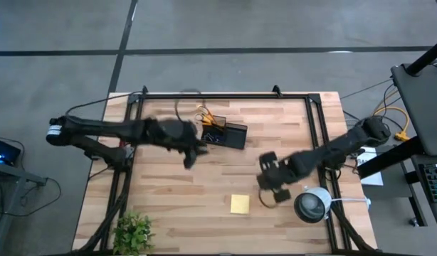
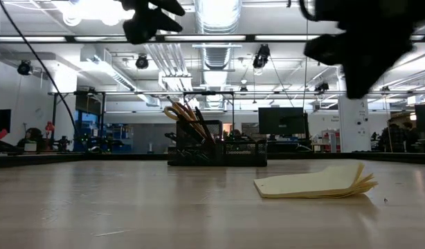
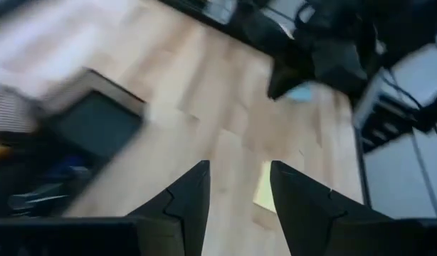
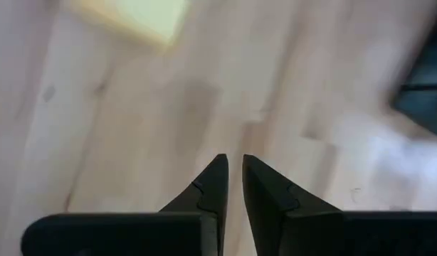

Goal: Pick and place office supplies into organizer
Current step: Put the yellow sticky notes into the black organizer bin, then return to Home Position

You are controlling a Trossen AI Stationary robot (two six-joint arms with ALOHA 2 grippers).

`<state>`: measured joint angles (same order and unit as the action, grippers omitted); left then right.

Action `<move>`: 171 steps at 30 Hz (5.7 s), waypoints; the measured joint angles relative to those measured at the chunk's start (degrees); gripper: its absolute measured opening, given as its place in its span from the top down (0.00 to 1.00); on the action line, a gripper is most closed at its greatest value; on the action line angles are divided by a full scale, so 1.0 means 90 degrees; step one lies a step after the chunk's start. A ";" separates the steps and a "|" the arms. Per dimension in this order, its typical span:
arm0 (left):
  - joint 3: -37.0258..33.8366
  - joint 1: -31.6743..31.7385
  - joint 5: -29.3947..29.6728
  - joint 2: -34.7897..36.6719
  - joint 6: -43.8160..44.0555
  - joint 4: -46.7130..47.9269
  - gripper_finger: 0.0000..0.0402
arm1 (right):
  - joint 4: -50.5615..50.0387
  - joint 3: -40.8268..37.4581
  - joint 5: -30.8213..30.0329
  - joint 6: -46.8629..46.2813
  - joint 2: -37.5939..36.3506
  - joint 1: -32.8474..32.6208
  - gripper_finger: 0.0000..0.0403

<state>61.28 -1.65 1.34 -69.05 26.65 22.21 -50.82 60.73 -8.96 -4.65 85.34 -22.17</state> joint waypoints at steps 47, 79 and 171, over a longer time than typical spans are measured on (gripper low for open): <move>-0.0164 -0.1460 -0.1239 -0.4472 0.1336 -0.4527 0.67 | 0.4227 -0.0227 -0.0458 0.3702 0.2399 -0.1181 0.55; -0.0171 -0.1566 -0.1327 -0.4162 0.1336 -0.4170 0.67 | 0.4524 0.0049 -0.1086 0.3243 0.2901 -0.0665 0.98; -0.1756 -0.1130 0.3006 0.1605 -0.0529 -0.2362 0.71 | 0.1025 -0.0994 -0.1012 -0.2123 -0.4156 0.1821 0.69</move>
<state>45.48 -11.82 28.40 -54.60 21.89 0.95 -41.59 51.78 -18.07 -23.76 47.94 -5.78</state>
